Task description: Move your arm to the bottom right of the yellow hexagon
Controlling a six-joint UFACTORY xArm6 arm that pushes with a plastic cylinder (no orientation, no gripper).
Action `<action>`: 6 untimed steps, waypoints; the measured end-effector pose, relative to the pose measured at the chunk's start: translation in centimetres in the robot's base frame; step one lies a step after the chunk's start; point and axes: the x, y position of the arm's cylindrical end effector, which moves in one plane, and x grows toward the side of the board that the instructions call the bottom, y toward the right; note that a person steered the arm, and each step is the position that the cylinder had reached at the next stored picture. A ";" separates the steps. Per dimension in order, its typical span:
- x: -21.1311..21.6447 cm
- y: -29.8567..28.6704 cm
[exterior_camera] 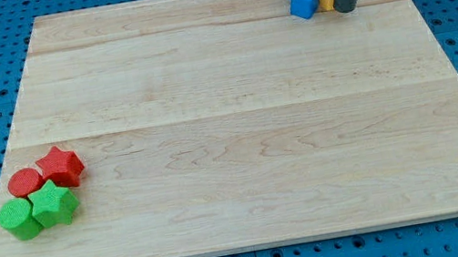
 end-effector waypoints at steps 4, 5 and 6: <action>0.0 2.0; 0.0 2.7; 0.0 3.1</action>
